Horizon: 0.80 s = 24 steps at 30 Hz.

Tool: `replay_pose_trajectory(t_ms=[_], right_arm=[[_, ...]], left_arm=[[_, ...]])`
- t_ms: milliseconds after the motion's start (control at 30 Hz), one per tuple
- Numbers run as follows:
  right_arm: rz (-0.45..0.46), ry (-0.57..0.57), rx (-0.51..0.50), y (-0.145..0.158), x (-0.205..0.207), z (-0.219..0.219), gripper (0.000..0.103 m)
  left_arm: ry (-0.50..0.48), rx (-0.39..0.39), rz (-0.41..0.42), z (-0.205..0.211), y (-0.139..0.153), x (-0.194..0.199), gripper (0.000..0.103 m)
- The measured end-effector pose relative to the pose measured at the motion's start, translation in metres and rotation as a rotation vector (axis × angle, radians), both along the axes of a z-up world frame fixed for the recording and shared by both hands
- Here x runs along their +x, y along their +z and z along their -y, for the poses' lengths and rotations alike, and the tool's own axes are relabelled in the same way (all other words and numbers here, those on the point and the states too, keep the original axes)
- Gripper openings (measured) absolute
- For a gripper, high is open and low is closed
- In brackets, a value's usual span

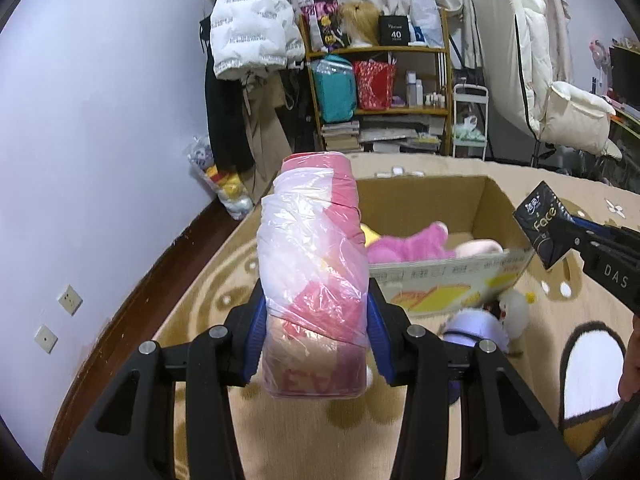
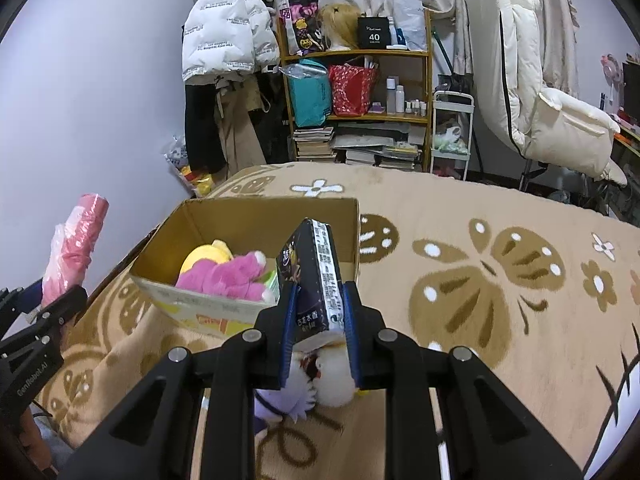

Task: Organize soft objects
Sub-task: 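Carry the pink roll and black pack over the box and lower them inside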

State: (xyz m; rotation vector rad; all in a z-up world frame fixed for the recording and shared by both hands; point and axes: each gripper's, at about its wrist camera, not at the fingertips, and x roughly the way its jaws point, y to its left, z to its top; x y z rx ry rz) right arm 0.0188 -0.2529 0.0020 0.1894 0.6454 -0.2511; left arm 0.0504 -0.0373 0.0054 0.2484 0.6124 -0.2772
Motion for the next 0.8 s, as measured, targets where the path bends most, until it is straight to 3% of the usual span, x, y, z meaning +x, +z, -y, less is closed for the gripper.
replay_pose_trajectory(t_ms=[333, 800], right_arm=[[0.019, 0.026, -0.033, 0.012, 0.038, 0.009, 0.023], [0.015, 0.061, -0.023, -0.004, 0.074, 0.018, 0.023]], left_arm=[[-0.01, -0.006, 0.056, 0.018, 0.011, 0.032, 0.044], [-0.052, 0.051, 0.073, 0.054, -0.01, 0.079, 0.044]])
